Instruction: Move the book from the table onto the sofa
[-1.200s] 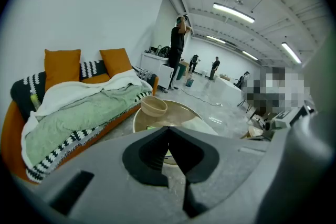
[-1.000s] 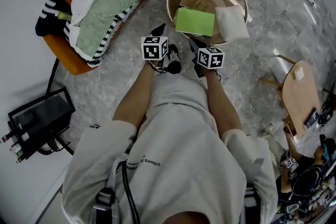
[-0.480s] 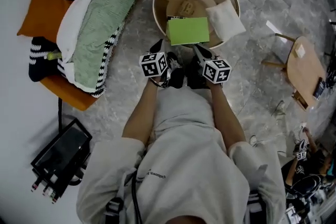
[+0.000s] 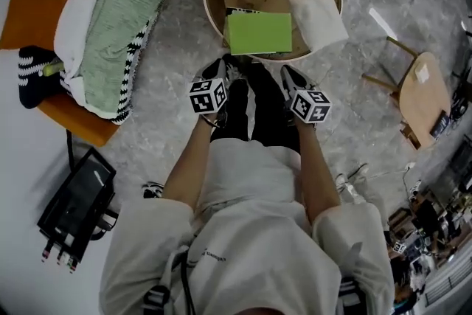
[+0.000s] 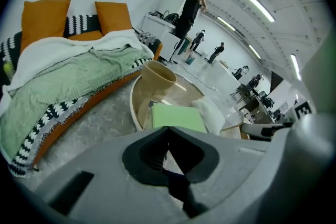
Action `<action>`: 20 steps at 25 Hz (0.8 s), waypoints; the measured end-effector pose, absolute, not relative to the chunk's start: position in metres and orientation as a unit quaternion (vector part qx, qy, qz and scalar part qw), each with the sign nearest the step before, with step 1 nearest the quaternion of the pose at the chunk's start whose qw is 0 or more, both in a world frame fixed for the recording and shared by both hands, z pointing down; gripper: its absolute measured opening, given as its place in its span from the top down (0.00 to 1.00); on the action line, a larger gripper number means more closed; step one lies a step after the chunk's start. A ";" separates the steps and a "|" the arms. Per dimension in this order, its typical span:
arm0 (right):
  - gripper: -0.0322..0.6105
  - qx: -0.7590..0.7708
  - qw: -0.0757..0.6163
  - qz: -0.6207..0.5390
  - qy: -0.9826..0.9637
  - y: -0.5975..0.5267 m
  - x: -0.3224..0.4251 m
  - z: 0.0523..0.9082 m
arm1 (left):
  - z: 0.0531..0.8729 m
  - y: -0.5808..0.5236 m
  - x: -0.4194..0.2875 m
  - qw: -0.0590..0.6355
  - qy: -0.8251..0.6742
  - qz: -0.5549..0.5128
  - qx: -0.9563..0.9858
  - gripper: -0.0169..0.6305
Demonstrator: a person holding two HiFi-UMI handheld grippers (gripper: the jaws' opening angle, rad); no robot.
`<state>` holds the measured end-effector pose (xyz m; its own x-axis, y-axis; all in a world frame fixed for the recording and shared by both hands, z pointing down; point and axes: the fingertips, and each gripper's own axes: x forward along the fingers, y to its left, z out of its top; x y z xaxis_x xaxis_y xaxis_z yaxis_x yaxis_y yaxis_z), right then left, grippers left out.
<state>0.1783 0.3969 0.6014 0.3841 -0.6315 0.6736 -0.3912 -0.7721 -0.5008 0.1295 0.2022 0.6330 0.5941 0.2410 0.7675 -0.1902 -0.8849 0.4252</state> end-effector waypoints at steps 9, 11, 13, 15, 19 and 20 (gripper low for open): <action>0.94 -0.809 0.124 -0.490 0.301 0.406 0.230 0.680 | 0.685 0.211 0.171 0.195 0.054 0.472 0.858 0.96; 0.94 -0.804 0.112 -0.497 0.306 0.408 0.238 0.695 | 0.695 0.213 0.183 0.199 0.051 0.471 0.858 0.96; 0.94 -0.801 0.095 -0.502 0.311 0.410 0.246 0.707 | 0.703 0.212 0.194 0.217 0.041 0.465 0.857 0.96; 0.94 -0.804 0.078 -0.503 0.307 0.413 0.257 0.716 | 0.712 0.210 0.203 0.231 0.031 0.462 0.856 0.96; 0.94 -0.802 0.070 -0.514 0.295 0.420 0.270 0.732 | 0.738 0.204 0.211 0.236 0.014 0.479 0.846 0.96; 0.94 -0.801 0.072 -0.516 0.295 0.421 0.273 0.735 | 0.745 0.202 0.212 0.237 0.011 0.485 0.842 0.96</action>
<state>0.2733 0.4205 0.7354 0.2931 -0.5461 0.7848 -0.3975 -0.8161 -0.4194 0.2122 0.2025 0.7448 0.5295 0.2483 0.8112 -0.2105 -0.8878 0.4092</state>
